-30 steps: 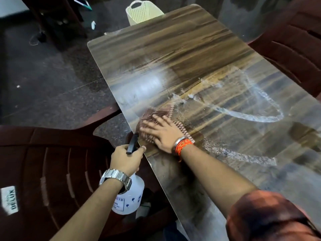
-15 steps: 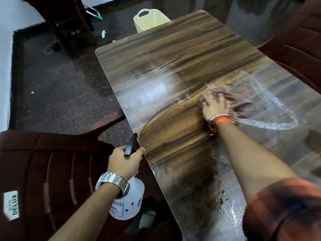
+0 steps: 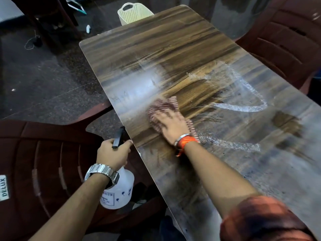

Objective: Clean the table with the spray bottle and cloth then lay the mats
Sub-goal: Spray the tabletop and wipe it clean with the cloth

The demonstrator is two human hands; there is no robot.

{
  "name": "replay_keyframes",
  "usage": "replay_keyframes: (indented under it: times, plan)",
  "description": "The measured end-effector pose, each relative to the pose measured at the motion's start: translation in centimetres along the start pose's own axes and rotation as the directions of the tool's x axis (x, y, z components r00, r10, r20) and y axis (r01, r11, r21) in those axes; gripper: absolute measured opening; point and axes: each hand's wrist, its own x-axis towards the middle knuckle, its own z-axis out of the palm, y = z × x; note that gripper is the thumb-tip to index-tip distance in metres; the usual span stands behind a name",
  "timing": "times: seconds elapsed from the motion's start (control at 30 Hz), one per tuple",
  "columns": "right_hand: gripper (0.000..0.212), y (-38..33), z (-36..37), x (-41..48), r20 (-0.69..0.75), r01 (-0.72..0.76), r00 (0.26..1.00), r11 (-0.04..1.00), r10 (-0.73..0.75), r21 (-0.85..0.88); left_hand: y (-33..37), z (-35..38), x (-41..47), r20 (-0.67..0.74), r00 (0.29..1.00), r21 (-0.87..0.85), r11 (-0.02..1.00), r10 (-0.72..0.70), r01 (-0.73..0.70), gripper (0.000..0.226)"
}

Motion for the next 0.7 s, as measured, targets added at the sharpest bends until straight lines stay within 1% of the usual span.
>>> replay_keyframes:
  times: [0.03, 0.07, 0.1, 0.13, 0.17, 0.2, 0.23, 0.27, 0.3, 0.33, 0.4, 0.43, 0.47, 0.5, 0.53, 0.6, 0.67, 0.7]
  plan:
    - [0.056, 2.7, -0.6, -1.2, -0.043, -0.135, 0.990, 0.991, 0.135, 0.007, -0.1, 0.1, -0.5, 0.001, 1.000, 0.009, 1.000, 0.005, -0.005, 0.031]
    - [0.056, 5.3, -1.1, -2.6, -0.082, -0.269, 0.959, 0.963, 0.270, 0.028, -0.3, 0.2, -1.0, 0.003, 1.000, 0.013, 1.000, 0.009, -0.009, 0.032]
    - [0.055, 7.7, -1.8, -4.0, -0.102, -0.404, 0.907, 0.913, 0.409, 0.066, -0.4, 0.4, -1.4, 0.006, 1.000, 0.009, 1.000, 0.012, -0.012, 0.032]
    - [0.053, 9.2, -2.2, -5.4, -0.105, -0.526, 0.838, 0.844, 0.535, 0.107, -0.7, 0.6, -2.0, 0.009, 1.000, 0.002, 1.000, 0.011, -0.011, 0.032]
    - [0.052, 10.0, -2.5, -6.5, -0.092, -0.614, 0.773, 0.777, 0.627, 0.136, -0.9, 0.8, -2.6, 0.018, 1.000, -0.004, 1.000, 0.013, -0.013, 0.033]
    - [0.051, 9.9, -2.5, -7.5, -0.076, -0.663, 0.733, 0.735, 0.676, 0.142, -1.1, 1.0, -3.2, 0.031, 0.999, -0.005, 1.000, 0.012, -0.012, 0.035]
    - [0.051, 8.9, -2.2, -8.3, -0.068, -0.674, 0.724, 0.725, 0.686, 0.141, -1.5, 1.3, -3.8, 0.044, 0.999, 0.001, 1.000, 0.012, -0.012, 0.036]
    - [0.052, 7.4, -1.9, -8.7, -0.057, -0.651, 0.746, 0.745, 0.663, 0.143, -1.7, 1.6, -4.3, 0.053, 0.998, 0.003, 1.000, 0.015, -0.015, 0.037]
    - [0.053, 5.5, -1.4, -9.5, -0.048, -0.600, 0.791, 0.789, 0.610, 0.135, -2.0, 1.8, -4.8, 0.061, 0.998, 0.003, 1.000, 0.018, -0.018, 0.037]
    - [0.055, 3.2, -0.7, -10.2, -0.049, -0.519, 0.849, 0.848, 0.526, 0.107, -2.3, 2.0, -5.3, 0.064, 0.998, -0.002, 1.000, 0.020, -0.020, 0.037]
    - [0.061, -1.6, 0.9, -11.6, -0.023, -0.275, 0.961, 0.961, 0.276, 0.027, -2.9, 2.3, -6.0, 0.065, 0.998, -0.011, 1.000, 0.016, -0.015, 0.036]
    - [0.064, -4.1, 1.7, -12.2, 0.012, -0.128, 0.992, 0.992, 0.129, -0.008, -3.2, 2.2, -6.2, 0.062, 0.998, -0.008, 1.000, 0.014, -0.013, 0.035]
    - [0.064, -6.2, 2.3, -12.8, 0.053, 0.002, 0.999, 0.999, 0.000, -0.035, -3.6, 2.1, -6.5, 0.060, 0.998, -0.006, 1.000, 0.016, -0.016, 0.033]
    - [0.063, -7.7, 2.8, -13.2, 0.078, 0.092, 0.993, 0.995, -0.088, -0.046, -4.0, 1.9, -6.8, 0.054, 0.998, -0.003, 1.000, 0.025, -0.025, 0.032]
    - [0.060, -8.5, 3.2, -13.6, 0.089, 0.137, 0.987, 0.990, -0.133, -0.041, -4.5, 1.6, -7.3, 0.046, 0.998, 0.004, 0.999, 0.036, -0.037, 0.031]
    - [0.056, -8.1, 3.3, -14.5, 0.072, 0.151, 0.986, 0.988, -0.148, -0.038, -5.5, 1.0, -8.2, 0.037, 0.998, 0.020, 0.998, 0.055, -0.056, 0.030]
    - [0.059, -6.7, 3.2, -16.3, 0.036, 0.119, 0.992, 0.992, -0.117, -0.051, -6.7, 0.5, -9.1, 0.039, 0.997, -0.004, 0.998, 0.061, -0.061, 0.031]
    - [0.061, -5.7, 3.0, -17.4, 0.015, 0.062, 0.998, 0.996, -0.061, -0.061, -7.3, 0.3, -9.6, 0.041, 0.997, -0.018, 0.998, 0.059, -0.058, 0.031]
